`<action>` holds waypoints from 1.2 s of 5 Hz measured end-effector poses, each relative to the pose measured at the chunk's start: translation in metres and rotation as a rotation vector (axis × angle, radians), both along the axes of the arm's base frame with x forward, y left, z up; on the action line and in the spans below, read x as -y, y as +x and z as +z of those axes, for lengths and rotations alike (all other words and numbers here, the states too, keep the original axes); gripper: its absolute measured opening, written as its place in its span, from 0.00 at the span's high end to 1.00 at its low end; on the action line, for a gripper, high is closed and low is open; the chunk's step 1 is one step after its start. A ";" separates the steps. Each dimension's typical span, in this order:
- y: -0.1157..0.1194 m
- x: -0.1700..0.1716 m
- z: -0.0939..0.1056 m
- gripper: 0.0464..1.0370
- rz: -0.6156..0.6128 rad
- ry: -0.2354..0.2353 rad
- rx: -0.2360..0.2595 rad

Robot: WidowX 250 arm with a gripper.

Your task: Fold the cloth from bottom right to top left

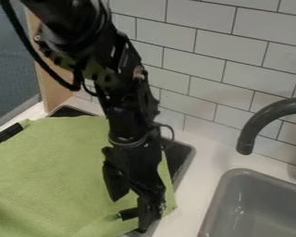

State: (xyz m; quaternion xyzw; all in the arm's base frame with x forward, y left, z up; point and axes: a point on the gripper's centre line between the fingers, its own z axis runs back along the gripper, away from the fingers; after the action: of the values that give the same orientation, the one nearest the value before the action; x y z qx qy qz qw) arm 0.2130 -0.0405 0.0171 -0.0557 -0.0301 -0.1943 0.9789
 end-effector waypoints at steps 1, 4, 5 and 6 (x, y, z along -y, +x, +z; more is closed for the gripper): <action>0.004 0.000 -0.011 0.04 -0.003 -0.023 -0.038; 0.006 0.003 -0.027 0.67 -0.059 -0.040 -0.072; 0.007 0.003 -0.028 0.87 -0.058 -0.039 -0.066; 0.006 0.004 -0.028 0.97 -0.064 -0.045 -0.073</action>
State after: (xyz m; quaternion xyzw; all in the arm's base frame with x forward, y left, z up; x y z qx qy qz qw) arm 0.2187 -0.0442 -0.0104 -0.0858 0.0032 -0.2225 0.9711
